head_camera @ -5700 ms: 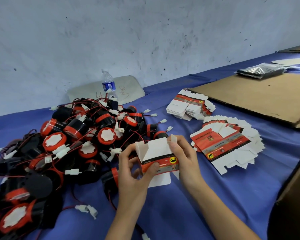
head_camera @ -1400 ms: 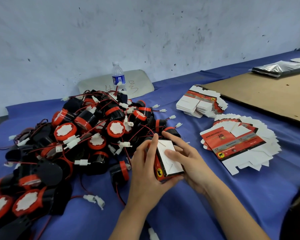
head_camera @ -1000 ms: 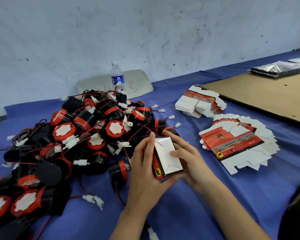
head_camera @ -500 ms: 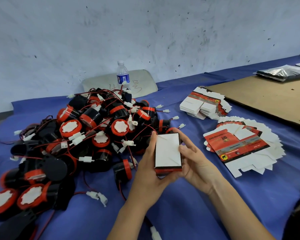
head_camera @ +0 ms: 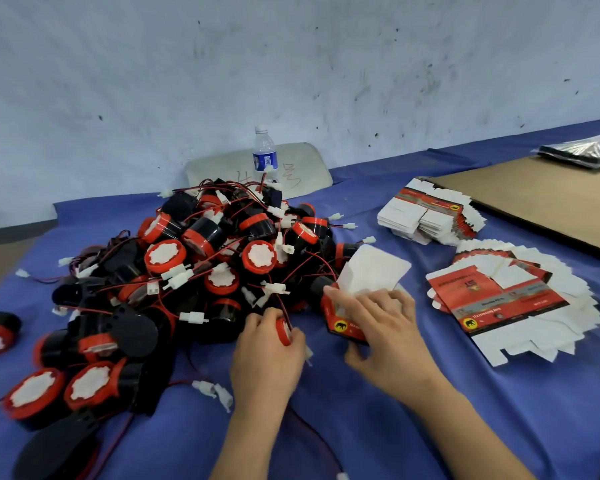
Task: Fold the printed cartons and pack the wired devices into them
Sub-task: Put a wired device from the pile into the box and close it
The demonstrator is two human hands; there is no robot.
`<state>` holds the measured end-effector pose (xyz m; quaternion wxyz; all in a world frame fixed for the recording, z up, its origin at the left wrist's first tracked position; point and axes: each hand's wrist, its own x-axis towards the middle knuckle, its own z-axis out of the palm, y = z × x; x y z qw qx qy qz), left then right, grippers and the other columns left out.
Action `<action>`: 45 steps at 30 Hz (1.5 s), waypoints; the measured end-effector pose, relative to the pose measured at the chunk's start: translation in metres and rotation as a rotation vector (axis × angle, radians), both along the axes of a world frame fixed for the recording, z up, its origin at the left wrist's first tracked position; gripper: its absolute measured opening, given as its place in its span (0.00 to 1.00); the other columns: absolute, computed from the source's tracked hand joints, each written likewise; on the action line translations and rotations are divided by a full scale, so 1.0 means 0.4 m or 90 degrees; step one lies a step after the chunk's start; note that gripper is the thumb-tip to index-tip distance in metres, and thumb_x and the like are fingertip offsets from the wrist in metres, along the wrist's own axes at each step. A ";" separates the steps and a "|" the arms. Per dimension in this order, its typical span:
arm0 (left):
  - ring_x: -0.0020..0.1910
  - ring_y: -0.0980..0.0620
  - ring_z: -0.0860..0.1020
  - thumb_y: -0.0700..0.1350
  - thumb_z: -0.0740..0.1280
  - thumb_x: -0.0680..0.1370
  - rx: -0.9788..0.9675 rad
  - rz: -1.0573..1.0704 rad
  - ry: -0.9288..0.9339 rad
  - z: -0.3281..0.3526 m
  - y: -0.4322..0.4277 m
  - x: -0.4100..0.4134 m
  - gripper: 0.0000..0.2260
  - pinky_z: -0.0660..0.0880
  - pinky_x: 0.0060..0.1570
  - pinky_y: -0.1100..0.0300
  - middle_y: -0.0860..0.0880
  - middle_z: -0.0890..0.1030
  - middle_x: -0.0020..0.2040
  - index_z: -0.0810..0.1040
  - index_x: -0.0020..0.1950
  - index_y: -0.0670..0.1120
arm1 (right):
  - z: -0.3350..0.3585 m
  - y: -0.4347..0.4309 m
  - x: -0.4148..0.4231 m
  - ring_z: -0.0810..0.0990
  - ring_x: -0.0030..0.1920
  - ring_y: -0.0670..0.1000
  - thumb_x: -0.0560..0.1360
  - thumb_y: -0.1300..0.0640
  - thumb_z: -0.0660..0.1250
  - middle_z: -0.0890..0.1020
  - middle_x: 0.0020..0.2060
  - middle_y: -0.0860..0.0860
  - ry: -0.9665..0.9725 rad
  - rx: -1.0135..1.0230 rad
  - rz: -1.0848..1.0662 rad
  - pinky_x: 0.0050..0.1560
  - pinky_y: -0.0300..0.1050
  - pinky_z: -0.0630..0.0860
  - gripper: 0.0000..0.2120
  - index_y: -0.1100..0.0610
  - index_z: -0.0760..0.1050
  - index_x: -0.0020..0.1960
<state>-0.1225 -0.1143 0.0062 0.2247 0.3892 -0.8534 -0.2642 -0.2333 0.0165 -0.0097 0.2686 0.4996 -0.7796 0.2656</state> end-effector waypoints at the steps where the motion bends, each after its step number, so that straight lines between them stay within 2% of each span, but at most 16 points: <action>1: 0.46 0.50 0.74 0.49 0.65 0.76 0.003 0.009 0.052 0.002 0.003 -0.003 0.04 0.70 0.41 0.56 0.52 0.74 0.48 0.75 0.49 0.52 | -0.002 0.000 0.003 0.71 0.51 0.48 0.57 0.58 0.69 0.77 0.44 0.42 0.004 0.017 0.012 0.61 0.48 0.60 0.39 0.49 0.69 0.69; 2: 0.45 0.51 0.74 0.48 0.65 0.76 0.008 0.014 0.109 0.005 0.005 -0.003 0.01 0.70 0.39 0.56 0.52 0.75 0.46 0.75 0.46 0.53 | -0.004 0.000 0.006 0.72 0.52 0.48 0.57 0.57 0.69 0.78 0.44 0.43 0.006 0.033 0.023 0.62 0.49 0.60 0.37 0.48 0.71 0.67; 5: 0.43 0.58 0.76 0.42 0.65 0.76 0.062 0.032 0.306 0.013 0.005 -0.003 0.07 0.69 0.37 0.66 0.55 0.79 0.43 0.75 0.42 0.55 | 0.004 0.000 0.020 0.74 0.50 0.48 0.62 0.52 0.67 0.78 0.43 0.43 -0.009 0.055 0.068 0.63 0.49 0.63 0.28 0.46 0.76 0.63; 8: 0.44 0.64 0.77 0.45 0.62 0.76 0.144 0.047 0.534 0.027 0.005 0.001 0.07 0.71 0.41 0.70 0.60 0.80 0.42 0.77 0.45 0.56 | 0.011 -0.006 0.032 0.76 0.46 0.49 0.69 0.51 0.65 0.79 0.45 0.46 -0.041 0.019 0.136 0.54 0.45 0.71 0.22 0.47 0.78 0.62; 12: 0.59 0.62 0.74 0.46 0.57 0.81 0.207 0.073 0.704 0.025 0.010 -0.005 0.12 0.71 0.56 0.69 0.59 0.78 0.59 0.75 0.61 0.51 | 0.008 -0.006 0.037 0.77 0.53 0.50 0.72 0.45 0.69 0.78 0.56 0.51 -0.043 -0.044 0.165 0.50 0.41 0.74 0.22 0.48 0.75 0.65; 15: 0.61 0.66 0.72 0.46 0.53 0.84 0.210 0.043 0.714 0.026 0.036 -0.017 0.12 0.69 0.58 0.72 0.61 0.76 0.60 0.74 0.61 0.54 | 0.010 -0.012 0.040 0.78 0.50 0.52 0.73 0.41 0.69 0.79 0.53 0.52 0.001 -0.086 0.181 0.50 0.43 0.72 0.24 0.49 0.73 0.65; 18: 0.59 0.67 0.73 0.47 0.54 0.83 0.196 -0.023 0.703 0.024 0.069 -0.027 0.13 0.69 0.55 0.74 0.63 0.77 0.57 0.75 0.62 0.50 | 0.014 -0.015 0.044 0.79 0.44 0.54 0.78 0.44 0.63 0.81 0.47 0.51 0.017 -0.159 0.197 0.46 0.47 0.73 0.18 0.54 0.76 0.63; 20: 0.60 0.63 0.74 0.48 0.56 0.81 0.210 -0.087 0.701 0.017 0.083 -0.029 0.14 0.71 0.56 0.70 0.63 0.77 0.57 0.74 0.63 0.49 | 0.009 -0.012 0.047 0.79 0.43 0.51 0.81 0.49 0.59 0.81 0.45 0.47 -0.064 -0.223 0.218 0.45 0.46 0.74 0.14 0.55 0.78 0.60; 23: 0.63 0.56 0.74 0.46 0.59 0.76 0.189 -0.221 0.686 0.009 0.098 -0.026 0.19 0.72 0.60 0.63 0.58 0.76 0.62 0.70 0.67 0.47 | 0.009 -0.004 0.048 0.78 0.41 0.41 0.80 0.51 0.59 0.80 0.41 0.38 -0.263 -0.361 0.168 0.44 0.31 0.72 0.08 0.44 0.76 0.55; 27: 0.68 0.51 0.70 0.41 0.61 0.71 0.027 -0.329 0.569 -0.009 0.113 -0.032 0.28 0.73 0.63 0.55 0.52 0.70 0.68 0.66 0.72 0.48 | 0.013 0.000 0.034 0.76 0.32 0.44 0.80 0.50 0.59 0.79 0.35 0.44 -0.353 -0.455 0.107 0.36 0.30 0.71 0.10 0.35 0.74 0.49; 31: 0.69 0.56 0.68 0.45 0.67 0.74 -0.053 -0.324 0.526 -0.015 0.115 -0.037 0.30 0.70 0.64 0.63 0.57 0.67 0.68 0.61 0.74 0.55 | 0.017 0.004 0.035 0.79 0.38 0.43 0.80 0.49 0.56 0.80 0.42 0.42 -0.324 -0.475 0.098 0.40 0.30 0.71 0.08 0.39 0.73 0.50; 36: 0.64 0.65 0.68 0.54 0.71 0.72 -0.092 -0.221 0.536 -0.006 0.110 -0.036 0.32 0.67 0.57 0.75 0.68 0.62 0.63 0.62 0.73 0.57 | 0.024 0.013 0.044 0.77 0.39 0.47 0.78 0.47 0.62 0.77 0.47 0.44 -0.249 -0.452 0.146 0.39 0.41 0.74 0.10 0.51 0.73 0.54; 38: 0.63 0.69 0.67 0.51 0.74 0.70 -0.127 -0.206 0.543 -0.012 0.108 -0.037 0.32 0.66 0.56 0.77 0.69 0.60 0.62 0.65 0.71 0.53 | 0.027 0.009 0.049 0.78 0.44 0.49 0.77 0.44 0.64 0.78 0.52 0.50 -0.183 -0.449 0.171 0.43 0.40 0.75 0.16 0.56 0.73 0.54; 40: 0.61 0.71 0.66 0.43 0.75 0.67 -0.143 -0.196 0.539 -0.020 0.107 -0.039 0.32 0.66 0.54 0.78 0.68 0.60 0.62 0.67 0.69 0.52 | 0.029 0.004 0.058 0.79 0.50 0.52 0.74 0.42 0.68 0.79 0.53 0.54 -0.163 -0.454 0.185 0.47 0.45 0.77 0.21 0.57 0.73 0.55; 42: 0.61 0.72 0.65 0.37 0.74 0.65 -0.169 -0.183 0.529 -0.028 0.107 -0.040 0.33 0.67 0.53 0.79 0.63 0.61 0.59 0.68 0.68 0.52 | 0.029 0.003 0.066 0.79 0.55 0.53 0.71 0.41 0.72 0.79 0.55 0.54 -0.149 -0.444 0.193 0.51 0.50 0.77 0.24 0.57 0.73 0.57; 45: 0.61 0.71 0.65 0.36 0.72 0.68 -0.217 -0.195 0.529 -0.032 0.113 -0.038 0.30 0.67 0.54 0.78 0.59 0.60 0.60 0.68 0.67 0.50 | 0.029 0.004 0.072 0.78 0.59 0.51 0.69 0.42 0.74 0.77 0.57 0.51 -0.134 -0.423 0.211 0.56 0.45 0.76 0.27 0.57 0.72 0.60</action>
